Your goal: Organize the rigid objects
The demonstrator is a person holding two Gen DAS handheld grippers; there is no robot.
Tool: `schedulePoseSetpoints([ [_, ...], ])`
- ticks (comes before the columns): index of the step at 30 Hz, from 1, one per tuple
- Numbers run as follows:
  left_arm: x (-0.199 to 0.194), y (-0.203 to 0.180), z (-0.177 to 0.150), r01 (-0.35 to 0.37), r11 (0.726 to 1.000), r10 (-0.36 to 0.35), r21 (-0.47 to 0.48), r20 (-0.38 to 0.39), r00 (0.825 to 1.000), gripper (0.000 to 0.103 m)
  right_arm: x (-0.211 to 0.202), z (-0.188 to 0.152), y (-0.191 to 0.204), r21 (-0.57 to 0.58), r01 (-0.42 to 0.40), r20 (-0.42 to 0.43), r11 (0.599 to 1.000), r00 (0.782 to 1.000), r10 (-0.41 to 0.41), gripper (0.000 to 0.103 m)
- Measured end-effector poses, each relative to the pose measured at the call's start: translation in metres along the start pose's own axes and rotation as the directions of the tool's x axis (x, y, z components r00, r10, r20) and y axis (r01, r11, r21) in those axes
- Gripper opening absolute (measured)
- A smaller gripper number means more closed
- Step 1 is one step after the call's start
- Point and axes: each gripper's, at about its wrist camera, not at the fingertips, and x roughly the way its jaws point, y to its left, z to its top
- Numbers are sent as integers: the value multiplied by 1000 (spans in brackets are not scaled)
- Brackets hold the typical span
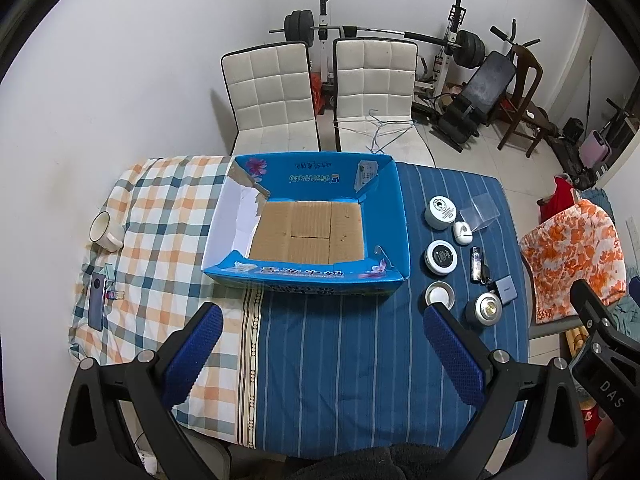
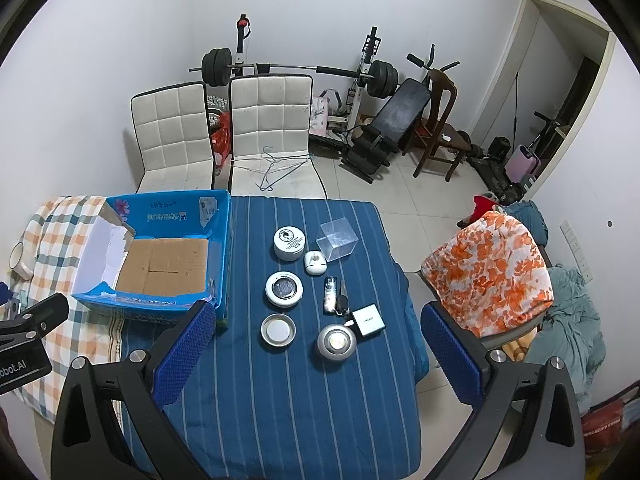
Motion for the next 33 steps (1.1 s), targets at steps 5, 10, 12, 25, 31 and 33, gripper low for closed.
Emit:
schedulePoseSetpoints([
  [5,0,0,-1,-1,1000,1,-1,1,1000,103,1,0,1,2,-1,-1,1000,1000,1,103],
  [10,0,0,-1,-2,1000,2,-1,0,1000,103,0,0,0,4,-2,-5,1000,1000,2,103],
  [12,0,0,-1,-3,1000,3,-1,0,1000,103,-2,0,-1,3,-1,-7,1000,1000,1,103],
  [25,-3,-3,-3,-3,1000,3,7,-8,1000,103,0,-4,-3,-1,-8,-18,1000,1000,8,103],
  [31,-1,-5,-4,-1,1000,1,8,-12,1000,103,6,-6,-3,4,-5,-26,1000,1000,5,103],
  [33,2,-9,-4,4,1000,-4,12,-18,1000,103,10,-6,-5,9,0,-30,1000,1000,0,103],
])
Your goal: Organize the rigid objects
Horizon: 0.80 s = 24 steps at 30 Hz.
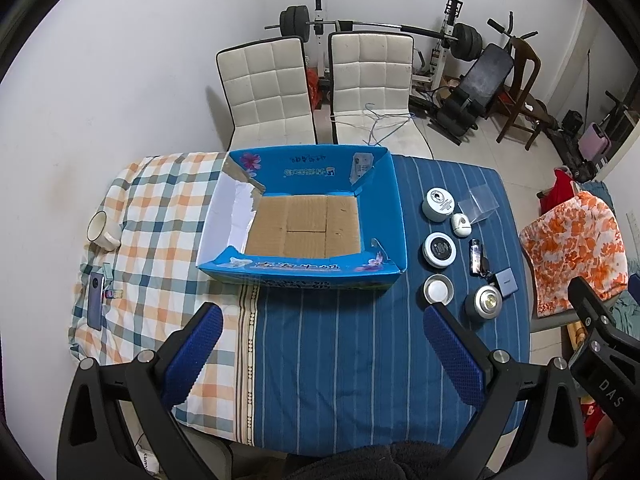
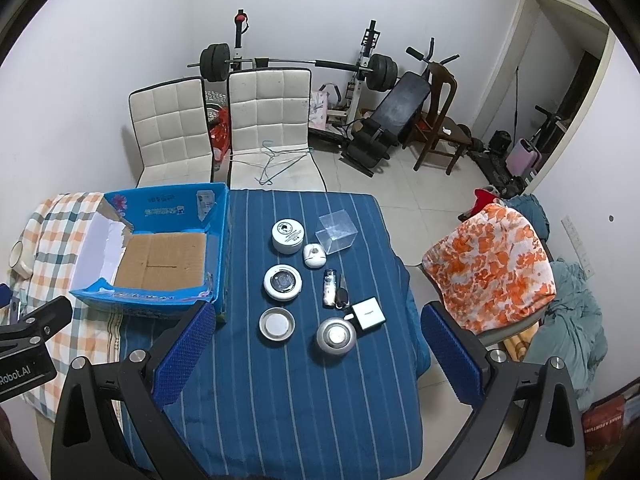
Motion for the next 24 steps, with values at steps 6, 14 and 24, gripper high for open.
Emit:
schedulePoseSetpoints([
  [6,26,-20,20,48,999,-48,17,-9,999,103,35,15,-31,64,31,-44,997,999,-29,103],
  [14,99,-85,84,118,989,-115,84,-38,993,103,149,50,-79,110,42,-144,993,989,-26,103],
  [24,238,-163,161,107,990,-88,96,-184,979,103,379,109,-79,-21,-10,-334,1000,943,3,103],
])
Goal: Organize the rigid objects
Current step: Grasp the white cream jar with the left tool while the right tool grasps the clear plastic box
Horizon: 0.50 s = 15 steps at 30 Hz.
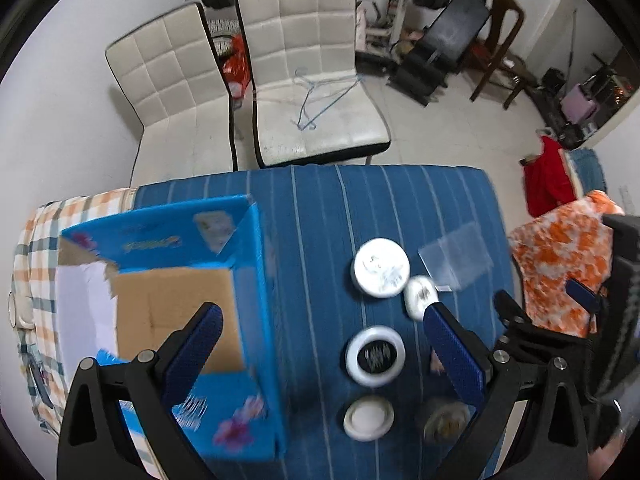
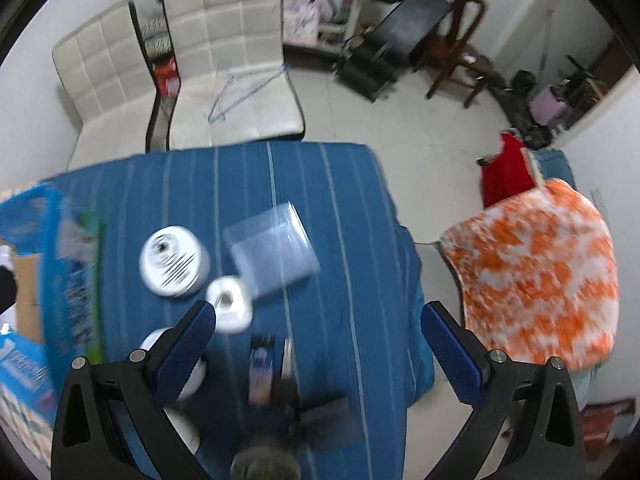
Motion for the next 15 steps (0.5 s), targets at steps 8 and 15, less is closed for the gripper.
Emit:
schedulePoseSetpoints([
  [8,65,-18,29,-32,999,32,4,-100,994,103,99,41,14,0,-136,-173,991,976,134,94],
  [15,92,-22,36,-31,999,30,-7,-146,989,103,114,42,-5,123,-130,-209,984,966,154,75],
])
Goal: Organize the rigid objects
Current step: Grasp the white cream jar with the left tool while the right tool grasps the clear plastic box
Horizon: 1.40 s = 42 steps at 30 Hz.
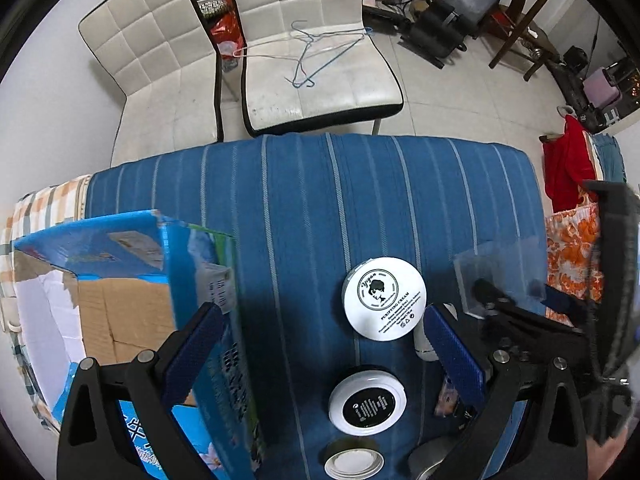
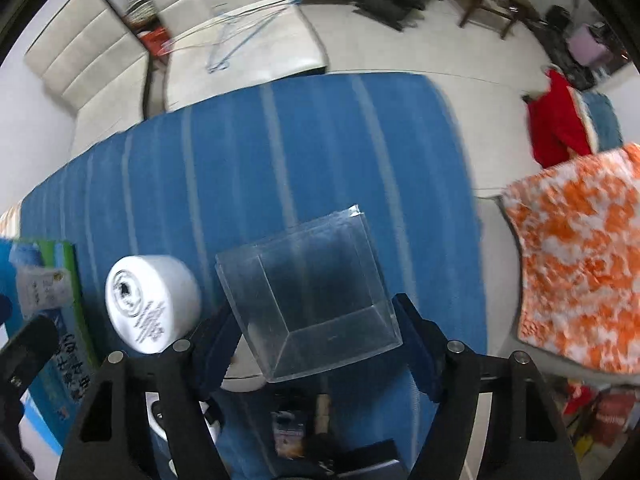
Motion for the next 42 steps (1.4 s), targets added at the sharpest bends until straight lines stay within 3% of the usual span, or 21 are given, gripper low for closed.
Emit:
schedulePoseSetpoints([
  [7,33,-20,5,11,1000,-10,13,-76,997,103,-17,-9,-45,109,36,21,993,999,-39,73],
  [16,85,-46,13,-15,998,24,54,-180,983,102,-16,-17,-51,146,30,13,989,999,-32,71],
  [20,102,-54,9,16,997,0,72,-219,976,66,-15,-17,-47,144,39,13,989,999,-41,70],
  [25,93,-52,6,23,998,-13,65,-150,989,65,-16,-16,-42,130,46,19,990,999,-49,69],
  [32,39,-52,-2,37,996,-35,84,-22,999,65,-36,-24,-36,119,31,59,992,998,-38,68],
  [37,-18,-29,-17,82,994,-88,79,83,993,65,-72,-38,-29,122,-32,109,992,994,19,67],
  [42,-65,31,-34,142,989,-147,40,146,978,65,-125,-65,4,87,-115,186,989,978,98,67],
])
